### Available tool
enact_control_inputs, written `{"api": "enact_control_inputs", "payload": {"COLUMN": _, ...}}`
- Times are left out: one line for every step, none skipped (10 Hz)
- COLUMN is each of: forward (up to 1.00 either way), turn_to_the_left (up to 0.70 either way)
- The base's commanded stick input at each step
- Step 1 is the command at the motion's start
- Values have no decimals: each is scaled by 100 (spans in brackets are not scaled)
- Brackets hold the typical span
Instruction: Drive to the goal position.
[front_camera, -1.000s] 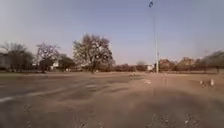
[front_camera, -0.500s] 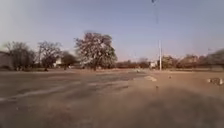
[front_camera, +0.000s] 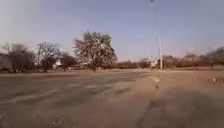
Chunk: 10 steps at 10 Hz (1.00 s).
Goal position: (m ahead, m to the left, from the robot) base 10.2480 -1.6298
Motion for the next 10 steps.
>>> {"api": "enact_control_inputs", "payload": {"forward": 70, "turn_to_the_left": 0}}
{"api": "enact_control_inputs", "payload": {"forward": 70, "turn_to_the_left": 0}}
{"api": "enact_control_inputs", "payload": {"forward": 70, "turn_to_the_left": 0}}
{"api": "enact_control_inputs", "payload": {"forward": 70, "turn_to_the_left": 0}}
{"api": "enact_control_inputs", "payload": {"forward": 70, "turn_to_the_left": 0}}
{"api": "enact_control_inputs", "payload": {"forward": 70, "turn_to_the_left": 0}}
{"api": "enact_control_inputs", "payload": {"forward": 70, "turn_to_the_left": 0}}
{"api": "enact_control_inputs", "payload": {"forward": 70, "turn_to_the_left": 0}}
{"api": "enact_control_inputs", "payload": {"forward": 70, "turn_to_the_left": 0}}
{"api": "enact_control_inputs", "payload": {"forward": 70, "turn_to_the_left": 0}}
